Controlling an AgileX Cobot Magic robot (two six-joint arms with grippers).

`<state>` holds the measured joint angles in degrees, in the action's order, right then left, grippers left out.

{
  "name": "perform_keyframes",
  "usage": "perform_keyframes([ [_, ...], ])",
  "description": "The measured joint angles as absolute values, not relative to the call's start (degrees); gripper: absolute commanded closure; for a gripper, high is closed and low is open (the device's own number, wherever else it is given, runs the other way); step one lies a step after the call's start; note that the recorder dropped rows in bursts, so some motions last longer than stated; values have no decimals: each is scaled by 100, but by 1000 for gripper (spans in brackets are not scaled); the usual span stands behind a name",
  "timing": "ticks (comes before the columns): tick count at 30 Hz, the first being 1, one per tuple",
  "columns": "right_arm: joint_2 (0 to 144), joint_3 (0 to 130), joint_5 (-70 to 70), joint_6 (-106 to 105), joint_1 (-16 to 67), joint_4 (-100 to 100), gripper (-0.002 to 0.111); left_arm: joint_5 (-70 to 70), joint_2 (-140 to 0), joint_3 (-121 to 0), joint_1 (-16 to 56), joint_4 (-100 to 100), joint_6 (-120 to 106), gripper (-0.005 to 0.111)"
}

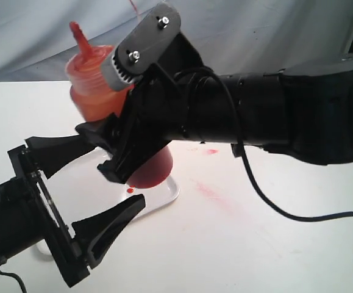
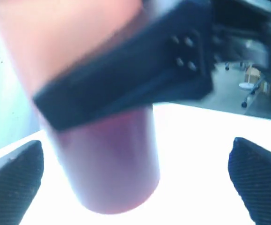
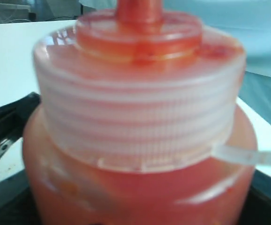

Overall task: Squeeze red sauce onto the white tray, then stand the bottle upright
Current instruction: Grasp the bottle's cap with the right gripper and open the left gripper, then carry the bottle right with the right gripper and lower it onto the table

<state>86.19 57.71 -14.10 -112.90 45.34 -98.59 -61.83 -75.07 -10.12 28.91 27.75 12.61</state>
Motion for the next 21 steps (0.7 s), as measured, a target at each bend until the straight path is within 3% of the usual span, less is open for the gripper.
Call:
perform_keyframes([
  [21,8772,5497,-2404,-11381,1738,-9894,108,-5813,-7507,-1012,2891,2775,630,7],
])
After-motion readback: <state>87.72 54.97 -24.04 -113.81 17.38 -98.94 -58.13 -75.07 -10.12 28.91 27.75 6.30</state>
